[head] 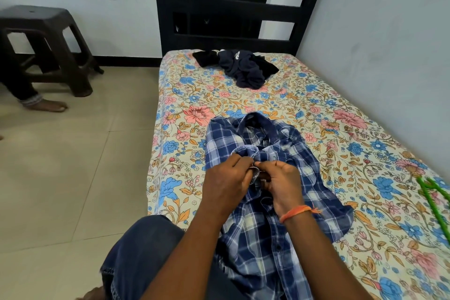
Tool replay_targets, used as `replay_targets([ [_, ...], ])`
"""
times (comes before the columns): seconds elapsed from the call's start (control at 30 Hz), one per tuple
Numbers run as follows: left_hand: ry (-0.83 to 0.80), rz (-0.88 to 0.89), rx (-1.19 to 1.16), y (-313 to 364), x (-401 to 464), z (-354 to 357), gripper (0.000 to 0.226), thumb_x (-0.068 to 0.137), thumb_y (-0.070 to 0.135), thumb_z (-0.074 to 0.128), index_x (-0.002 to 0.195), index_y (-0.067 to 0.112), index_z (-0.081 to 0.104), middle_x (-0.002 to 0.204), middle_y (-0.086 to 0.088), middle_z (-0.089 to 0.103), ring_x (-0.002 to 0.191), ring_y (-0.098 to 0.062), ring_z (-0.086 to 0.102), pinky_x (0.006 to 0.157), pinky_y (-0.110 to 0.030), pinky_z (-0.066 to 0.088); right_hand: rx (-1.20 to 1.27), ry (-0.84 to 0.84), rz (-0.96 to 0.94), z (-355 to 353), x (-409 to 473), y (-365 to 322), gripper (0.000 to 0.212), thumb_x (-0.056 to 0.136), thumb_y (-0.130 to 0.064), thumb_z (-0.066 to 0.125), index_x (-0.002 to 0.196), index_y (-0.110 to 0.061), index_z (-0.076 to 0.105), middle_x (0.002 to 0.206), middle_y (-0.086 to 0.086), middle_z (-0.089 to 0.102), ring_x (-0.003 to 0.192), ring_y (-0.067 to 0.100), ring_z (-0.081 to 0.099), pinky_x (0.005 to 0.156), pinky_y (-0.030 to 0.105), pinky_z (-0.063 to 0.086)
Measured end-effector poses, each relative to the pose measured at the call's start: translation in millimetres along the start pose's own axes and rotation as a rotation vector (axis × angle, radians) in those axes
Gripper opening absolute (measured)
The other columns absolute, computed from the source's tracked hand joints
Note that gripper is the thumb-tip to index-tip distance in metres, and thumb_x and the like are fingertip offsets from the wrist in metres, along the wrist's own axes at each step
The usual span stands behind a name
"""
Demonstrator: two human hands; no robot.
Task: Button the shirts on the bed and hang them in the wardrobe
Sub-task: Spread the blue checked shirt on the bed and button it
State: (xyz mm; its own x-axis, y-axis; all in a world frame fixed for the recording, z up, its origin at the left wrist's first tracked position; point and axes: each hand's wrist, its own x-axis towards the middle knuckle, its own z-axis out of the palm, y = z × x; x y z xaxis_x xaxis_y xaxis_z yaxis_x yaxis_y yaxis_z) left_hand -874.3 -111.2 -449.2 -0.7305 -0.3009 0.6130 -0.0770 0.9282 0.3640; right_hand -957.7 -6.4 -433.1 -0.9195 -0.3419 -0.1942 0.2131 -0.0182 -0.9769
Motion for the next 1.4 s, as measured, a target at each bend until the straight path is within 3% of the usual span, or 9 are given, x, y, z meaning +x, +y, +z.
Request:
replay_targets([
  [0.1,-0.032,0.024,-0.003,1,0,2,0.021,0.087,0.026,0.071,0.106,0.017,0.072,0.088,0.002,0.065,0.056,-0.015,0.06,0.043,-0.026,0.048,-0.027,0.01,-0.018,1,1,2,0.015,0.084,-0.006,0.071,0.077,0.006,0.067,0.067,0.012,0.064,0.064,0.021,0.056,0.056,0.03,0.047],
  [0.27,-0.058,-0.029,-0.027,-1,0,3,0.02,0.093,0.028,0.063,0.108,0.016,0.071,0.089,0.002,0.06,0.055,-0.017,0.057,0.044,-0.03,0.05,0.011,-0.055,0.019,1,1,2,0.024,0.089,-0.005,0.065,0.066,-0.009,0.059,0.057,0.0,0.058,0.055,0.012,0.052,0.055,0.027,0.044],
  [0.47,-0.068,-0.102,-0.122,0,1,2,0.018,0.094,0.024,0.063,0.108,0.018,0.071,0.09,0.003,0.061,0.066,-0.016,0.06,0.052,-0.027,0.047,0.004,-0.135,0.012,-7,4,1,0.012,0.087,-0.006,0.068,0.076,-0.004,0.066,0.071,0.01,0.066,0.064,0.017,0.06,0.059,0.027,0.049],
  [0.8,-0.094,-0.172,-0.215,4,3,3,0.024,0.094,0.024,0.061,0.115,0.018,0.071,0.088,0.002,0.06,0.072,-0.016,0.057,0.057,-0.033,0.047,-0.137,-0.263,-0.135,-16,10,-2,0.013,0.091,-0.002,0.063,0.078,-0.003,0.064,0.069,0.005,0.062,0.06,0.01,0.057,0.054,0.021,0.048],
  [1.07,-0.185,-0.209,-0.267,-1,4,7,0.021,0.087,0.03,0.055,0.084,0.019,0.072,0.075,0.005,0.057,0.068,-0.013,0.053,0.058,-0.036,0.047,-0.301,-0.384,-0.211,-29,13,2,0.012,0.095,-0.004,0.059,0.086,0.004,0.064,0.07,0.009,0.059,0.061,0.017,0.052,0.059,0.029,0.045],
  [1.17,-0.154,-0.272,-0.345,-2,6,5,0.014,0.082,0.029,0.065,0.082,0.018,0.074,0.074,0.005,0.062,0.067,-0.01,0.055,0.057,-0.03,0.047,-0.277,-0.432,-0.232,-31,7,4,0.022,0.09,-0.021,0.069,0.089,0.001,0.067,0.075,0.013,0.061,0.066,0.021,0.053,0.064,0.031,0.047],
  [1.23,-0.156,-0.339,-0.414,-3,6,3,0.009,0.079,0.025,0.073,0.081,0.017,0.075,0.072,0.004,0.064,0.064,-0.012,0.059,0.057,-0.03,0.051,-0.287,-0.455,-0.245,-32,4,3,0.027,0.084,-0.028,0.072,0.089,-0.002,0.068,0.073,0.007,0.063,0.067,0.017,0.054,0.065,0.027,0.048],
  [1.33,-0.226,-0.507,-0.651,-5,7,-2,0.003,0.077,0.018,0.075,0.078,0.015,0.074,0.068,-0.003,0.069,0.059,-0.023,0.067,0.051,-0.038,0.057,-0.321,-0.471,-0.268,-36,4,4,0.013,0.088,-0.022,0.07,0.087,-0.009,0.07,0.072,0.002,0.064,0.068,0.016,0.056,0.066,0.026,0.05],
  [1.4,-0.288,-0.58,-0.775,-6,8,-5,0.004,0.08,0.013,0.076,0.081,0.009,0.074,0.07,-0.011,0.07,0.053,-0.023,0.067,0.044,-0.031,0.053,-0.37,-0.478,-0.29,-40,6,5,0.01,0.091,-0.019,0.068,0.088,-0.01,0.07,0.074,0.001,0.065,0.068,0.013,0.056,0.066,0.024,0.049],
])
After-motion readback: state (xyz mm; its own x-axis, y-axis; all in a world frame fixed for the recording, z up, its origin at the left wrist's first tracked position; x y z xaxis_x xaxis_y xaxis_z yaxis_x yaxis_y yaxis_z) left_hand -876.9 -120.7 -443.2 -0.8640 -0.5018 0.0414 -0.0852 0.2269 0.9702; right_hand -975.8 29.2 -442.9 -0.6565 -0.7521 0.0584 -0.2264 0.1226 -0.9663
